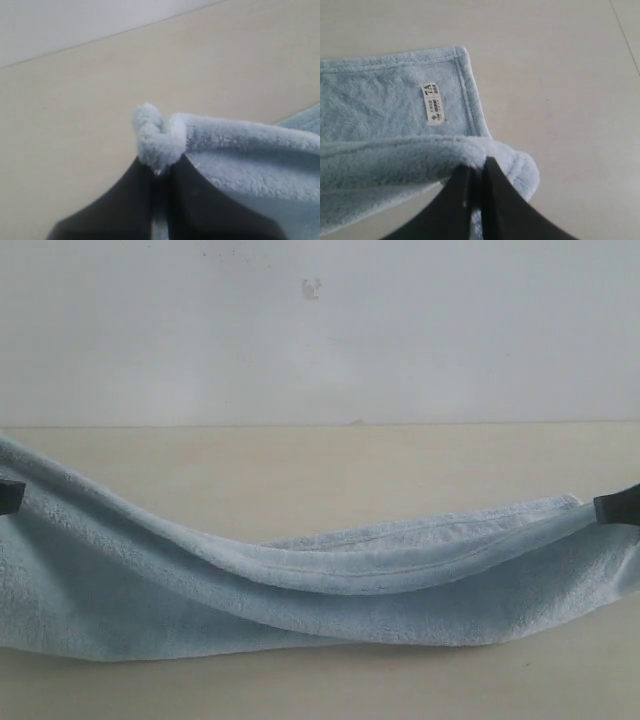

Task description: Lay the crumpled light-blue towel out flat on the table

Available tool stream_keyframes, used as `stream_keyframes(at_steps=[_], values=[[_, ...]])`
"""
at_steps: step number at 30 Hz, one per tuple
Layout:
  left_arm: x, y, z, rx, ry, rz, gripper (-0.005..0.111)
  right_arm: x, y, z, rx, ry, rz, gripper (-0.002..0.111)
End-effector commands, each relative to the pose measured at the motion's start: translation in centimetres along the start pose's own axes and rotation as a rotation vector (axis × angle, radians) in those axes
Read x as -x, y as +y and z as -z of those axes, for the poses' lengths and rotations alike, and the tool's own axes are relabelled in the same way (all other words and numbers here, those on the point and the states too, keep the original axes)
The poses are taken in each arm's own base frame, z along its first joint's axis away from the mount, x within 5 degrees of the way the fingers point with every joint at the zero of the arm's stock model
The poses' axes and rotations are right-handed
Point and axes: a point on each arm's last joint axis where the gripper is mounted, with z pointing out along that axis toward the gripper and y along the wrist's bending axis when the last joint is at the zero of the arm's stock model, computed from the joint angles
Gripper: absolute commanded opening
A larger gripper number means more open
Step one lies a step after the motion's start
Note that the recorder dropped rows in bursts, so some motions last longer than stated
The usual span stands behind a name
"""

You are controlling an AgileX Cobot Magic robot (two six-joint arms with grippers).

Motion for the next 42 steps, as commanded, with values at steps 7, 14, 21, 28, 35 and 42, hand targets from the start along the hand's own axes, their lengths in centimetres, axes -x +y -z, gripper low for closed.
stream_keyframes(at_steps=[7, 14, 21, 28, 35, 42], values=[[-5.3, -1.4, -0.1, -0.117, 0.465, 0.021, 0.004, -5.8, 0.1, -2.8, -0.075, 0.380, 0.109, 0.003], [-8.4, -2.9, 0.8, -0.283, 0.692, -0.028, 0.004, -8.1, 1.3, -2.5, 0.061, 0.638, 0.186, 0.003], [-8.9, -3.1, 0.3, -0.286, 0.635, -0.027, 0.025, -7.5, 1.4, -2.9, 0.074, 0.555, 0.196, 0.005], [-8.6, -3.4, 0.2, -0.302, 0.597, 0.003, 0.074, -6.4, 2.1, -3.4, 0.127, 0.431, 0.141, 0.050], [-4.3, -2.7, 0.3, -0.288, 0.459, -0.005, 0.073, -2.2, 2.2, -2.6, 0.144, 0.285, 0.071, 0.054], [0.0, -2.0, -0.7, -0.218, 0.096, -0.060, 0.073, 0.7, 2.9, -2.3, 0.223, 0.105, 0.000, 0.054]])
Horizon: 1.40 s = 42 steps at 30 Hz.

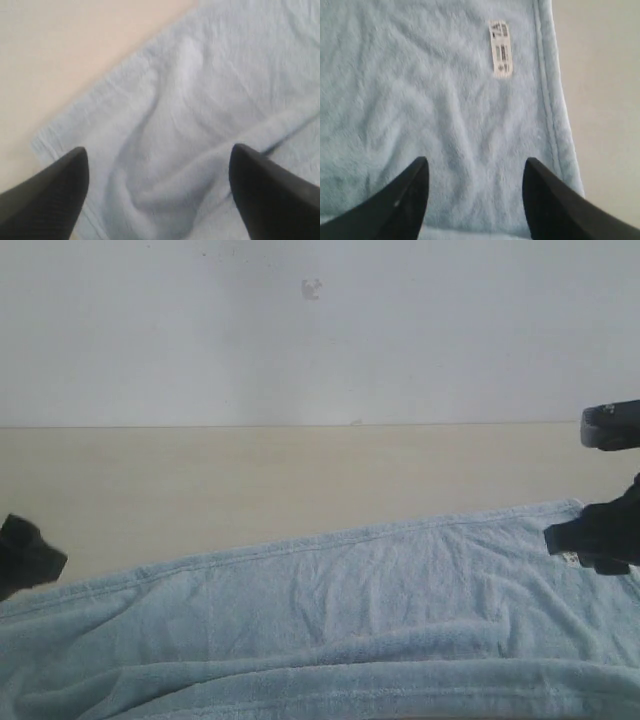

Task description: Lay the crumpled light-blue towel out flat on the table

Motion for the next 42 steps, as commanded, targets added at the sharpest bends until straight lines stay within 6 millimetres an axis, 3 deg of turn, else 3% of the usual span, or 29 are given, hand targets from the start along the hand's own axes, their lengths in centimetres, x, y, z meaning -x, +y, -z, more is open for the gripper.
stream_keyframes(at_steps=[1, 4, 6, 7, 10, 16, 19, 25, 32, 42], values=[[2.4, 0.6, -0.5, 0.076, -0.252, -0.112, 0.071, 1.5, 0.4, 0.1, 0.056, -0.136, -0.012, 0.054], [3.0, 1.1, -2.1, 0.115, -0.272, -0.181, 0.045, 1.7, 0.6, -1.2, 0.067, -0.147, 0.007, 0.047], [2.7, 1.5, -3.8, 0.121, -0.209, -0.170, 0.012, 1.7, 0.4, -2.3, 0.065, -0.129, -0.003, 0.035], [2.5, 1.7, -4.5, 0.119, -0.182, -0.167, 0.005, 1.8, 0.1, -3.0, 0.058, -0.118, -0.003, 0.026], [1.9, 2.4, -7.1, 0.116, -0.067, -0.052, 0.004, 2.1, -1.4, -4.6, 0.028, -0.096, -0.063, -0.001], [1.7, 6.1, -10.7, 0.178, 0.273, 0.192, 0.004, 2.4, -4.7, -6.5, -0.031, -0.009, -0.272, 0.000], [2.0, 6.9, -12.3, 0.129, 0.347, 0.219, 0.004, 2.9, -4.1, -7.5, 0.032, 0.072, -0.228, 0.000], [0.4, 7.5, -15.7, 0.084, 0.434, 0.222, 0.004, 4.4, -1.5, -9.7, 0.301, 0.180, -0.130, 0.000], [-0.6, 8.9, -17.3, 0.101, 0.436, 0.250, 0.004, 5.1, -3.0, -10.7, 0.234, 0.097, -0.170, 0.000], [0.8, 10.1, -19.6, 0.140, 0.188, 0.225, 0.004, 5.3, -3.2, -10.8, 0.215, 0.067, -0.173, 0.000]])
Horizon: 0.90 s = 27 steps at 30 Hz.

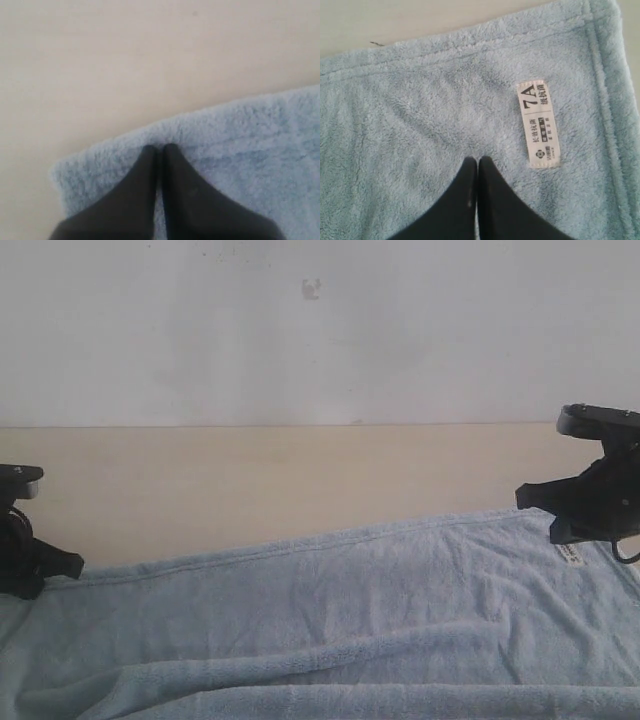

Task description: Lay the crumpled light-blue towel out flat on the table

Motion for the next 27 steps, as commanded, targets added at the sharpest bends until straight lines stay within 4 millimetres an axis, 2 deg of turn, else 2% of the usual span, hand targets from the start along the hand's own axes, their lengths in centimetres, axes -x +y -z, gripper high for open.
stream_keyframes(at_steps=[1, 7, 12, 14, 17, 21, 27], values=[[1.4, 0.1, -1.0, 0.003, -0.115, -0.016, 0.004, 0.5, -0.3, 0.2, -0.013, -0.034, 0.007, 0.000], [4.2, 0.4, -2.0, 0.012, -0.138, -0.026, 0.004, 0.5, -0.4, 0.2, -0.033, -0.033, 0.054, 0.000], [6.0, 0.5, -0.3, 0.001, -0.177, 0.026, 0.004, 0.8, -1.0, -0.1, -0.070, -0.092, 0.055, 0.000], [6.2, 0.6, 0.7, 0.002, -0.189, 0.027, 0.004, 0.8, -1.7, -0.9, -0.090, -0.102, 0.024, 0.000], [5.7, 0.6, 1.6, 0.001, -0.136, 0.018, 0.004, 0.6, -3.3, -2.2, -0.122, -0.101, -0.013, 0.000], [4.3, 0.4, 1.4, -0.007, -0.014, -0.005, 0.004, 0.8, -4.7, -3.3, -0.126, -0.064, -0.053, 0.000], [2.5, 0.2, 0.3, -0.011, -0.006, -0.009, 0.004, 0.7, -4.8, -3.7, -0.122, -0.050, -0.057, 0.000]])
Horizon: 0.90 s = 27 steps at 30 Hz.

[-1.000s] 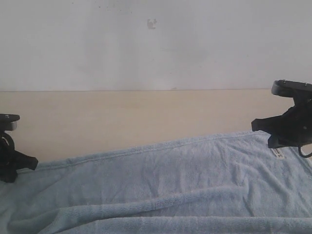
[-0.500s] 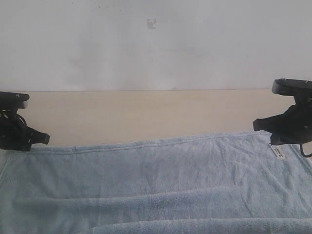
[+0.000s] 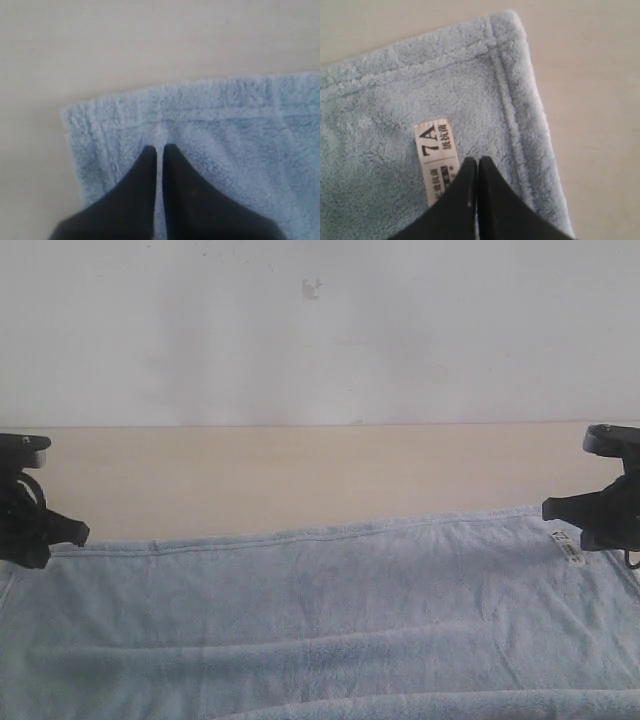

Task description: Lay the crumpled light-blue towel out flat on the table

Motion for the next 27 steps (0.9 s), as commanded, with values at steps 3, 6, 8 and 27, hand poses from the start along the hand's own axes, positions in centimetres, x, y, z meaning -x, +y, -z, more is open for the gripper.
stream_keyframes(at_steps=[3, 6, 8, 27], values=[[-1.3, -0.2, -0.7, -0.013, -0.023, 0.021, 0.004, 0.2, -0.2, 0.0, -0.002, -0.001, -0.001, 0.000], [-1.3, -0.3, -0.7, -0.020, -0.042, 0.044, 0.004, 0.2, -0.2, 0.0, -0.001, -0.001, -0.003, 0.000], [-1.2, -0.3, -0.7, -0.020, -0.047, 0.044, 0.004, 0.2, -0.2, 0.0, -0.001, 0.001, -0.010, 0.000], [-1.0, -1.1, 8.7, -0.123, -0.131, 0.143, 0.004, 1.6, 2.6, 7.0, 0.127, -0.035, -0.055, 0.000]])
